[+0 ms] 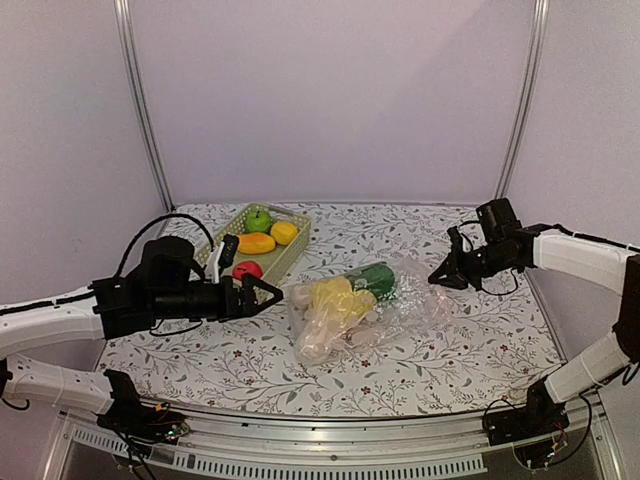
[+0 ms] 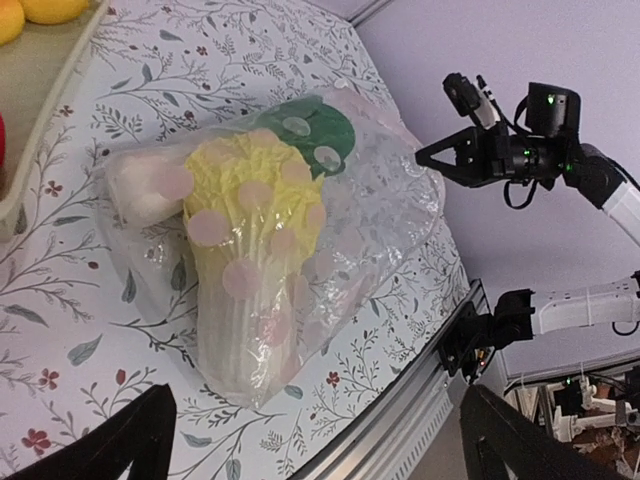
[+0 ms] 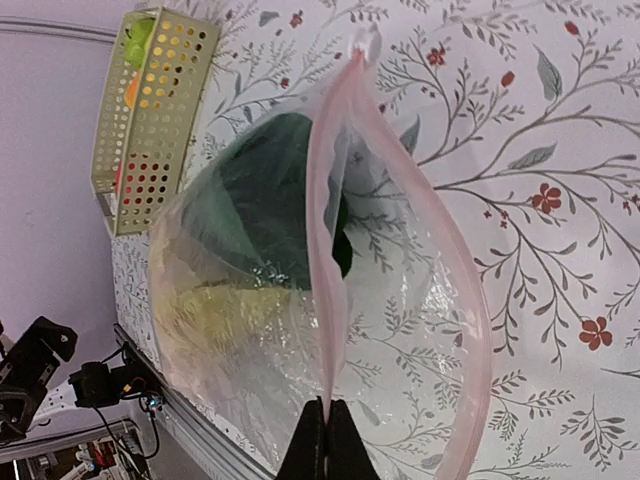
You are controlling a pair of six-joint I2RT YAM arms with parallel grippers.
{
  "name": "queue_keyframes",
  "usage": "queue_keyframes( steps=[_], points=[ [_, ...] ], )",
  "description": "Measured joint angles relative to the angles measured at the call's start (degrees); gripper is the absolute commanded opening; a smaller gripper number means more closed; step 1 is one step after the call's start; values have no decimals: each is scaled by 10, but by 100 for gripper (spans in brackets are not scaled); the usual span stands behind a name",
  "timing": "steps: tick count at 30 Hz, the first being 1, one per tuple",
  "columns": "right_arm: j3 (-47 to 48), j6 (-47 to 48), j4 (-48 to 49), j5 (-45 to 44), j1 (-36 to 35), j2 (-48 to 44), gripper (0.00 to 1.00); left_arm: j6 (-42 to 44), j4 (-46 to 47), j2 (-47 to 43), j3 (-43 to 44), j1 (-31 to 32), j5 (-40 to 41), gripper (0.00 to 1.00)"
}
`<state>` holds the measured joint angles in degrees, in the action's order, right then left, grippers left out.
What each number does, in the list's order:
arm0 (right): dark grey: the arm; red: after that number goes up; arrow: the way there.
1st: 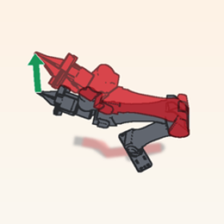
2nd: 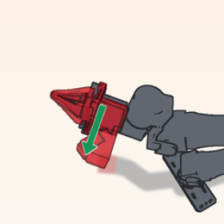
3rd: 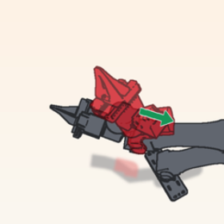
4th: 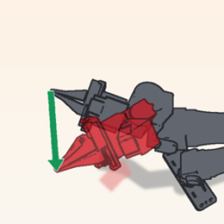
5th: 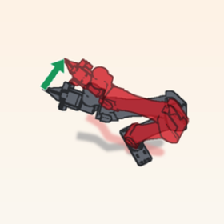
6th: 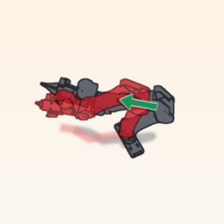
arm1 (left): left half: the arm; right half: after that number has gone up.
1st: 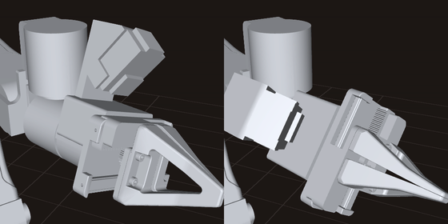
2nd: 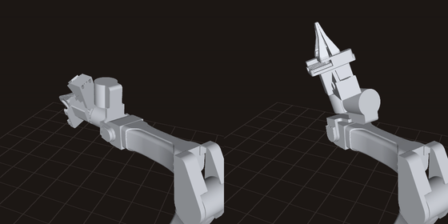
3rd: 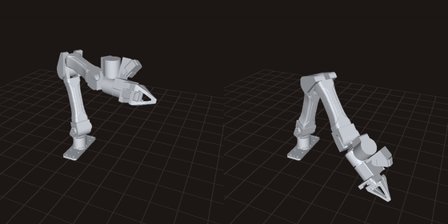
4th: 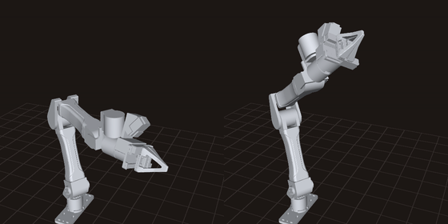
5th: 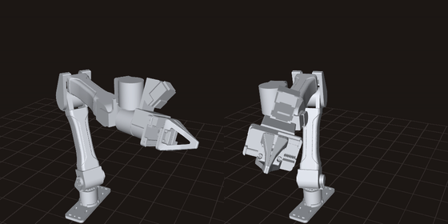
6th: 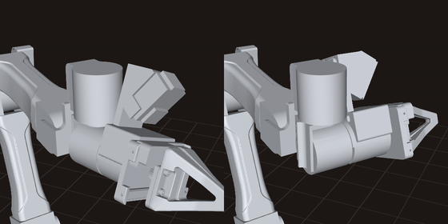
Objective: Place the food in the zip-top bag and seal the zipper
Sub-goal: Adjust the zipper food storage bag at the center of the board.
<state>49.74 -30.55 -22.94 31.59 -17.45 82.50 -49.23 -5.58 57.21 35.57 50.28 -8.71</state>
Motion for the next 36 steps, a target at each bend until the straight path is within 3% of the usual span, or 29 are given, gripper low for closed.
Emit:
queue_keyframes(
  steps=[8, 13, 17, 26, 36],
  points=[
    [292, 53, -192, -38, 0, -94, 0, 20, -36, -21, 42, -31, -24, 100],
    [407, 84, -278, -50, -1, -105, 0, 27, -43, -26, 49, -37, -36, 99],
    [409, 95, -307, -75, -20, -96, 0, 27, -48, -26, 49, -37, -44, 100],
    [257, 47, -258, -133, -167, -24, 0, 10, -30, -34, 18, -37, -62, 99],
    [316, -30, -162, -201, -362, 120, 0, -35, 26, -43, -42, -37, -56, 100]
  ],
)
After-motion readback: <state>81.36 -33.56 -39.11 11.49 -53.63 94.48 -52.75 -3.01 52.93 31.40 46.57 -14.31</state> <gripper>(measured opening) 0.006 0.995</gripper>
